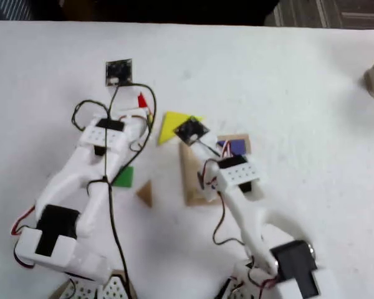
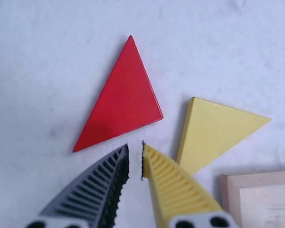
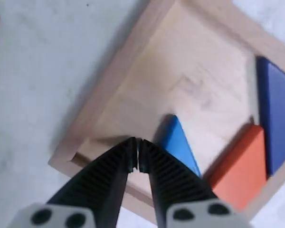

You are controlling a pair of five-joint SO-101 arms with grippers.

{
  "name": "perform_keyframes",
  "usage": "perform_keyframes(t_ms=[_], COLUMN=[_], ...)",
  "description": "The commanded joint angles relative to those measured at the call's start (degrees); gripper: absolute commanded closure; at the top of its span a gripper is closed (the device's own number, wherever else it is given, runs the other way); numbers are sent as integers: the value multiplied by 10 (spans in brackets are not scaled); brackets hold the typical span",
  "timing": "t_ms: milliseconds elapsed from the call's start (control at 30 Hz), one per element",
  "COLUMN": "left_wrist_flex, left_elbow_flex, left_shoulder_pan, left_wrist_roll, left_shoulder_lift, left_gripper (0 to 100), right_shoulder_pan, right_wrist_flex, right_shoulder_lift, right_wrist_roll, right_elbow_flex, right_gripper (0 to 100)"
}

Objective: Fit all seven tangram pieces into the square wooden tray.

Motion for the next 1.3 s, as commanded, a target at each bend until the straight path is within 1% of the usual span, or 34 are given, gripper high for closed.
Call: perform_keyframes(t_ms=[0,167,267,467,633,767,867,1000,1267], left_wrist_flex=[-13,-13,-13,-13,-13,-13,-13,-13,-11], left_elbow_flex=[-31,-31,-31,-31,-31,-31,-31,-31,-31], left_shoulder_pan=[-7,-7,-7,-7,-7,-7,-7,-7,-7], left_wrist_roll=[-5,-5,-5,-5,-5,-5,-5,-5,-5], left_shoulder_lift=[-2,-2,-2,-2,-2,-2,-2,-2,-2], left_gripper=[914,914,914,914,914,914,914,914,914], right_shoulder_pan=[24,66,73,85,85,82,87,87,102], right_wrist_flex=[22,15,-6,-14,14,25,29,64,29], right_shoulder_lift=[30,41,44,36,-46,-154,-206,-194,-163], right_wrist_roll=[-3,-3,-3,-3,-3,-3,-2,18,19], right_elbow_flex=[-66,-90,-94,-96,-62,24,84,98,91], right_gripper=[981,981,981,981,981,981,981,981,981])
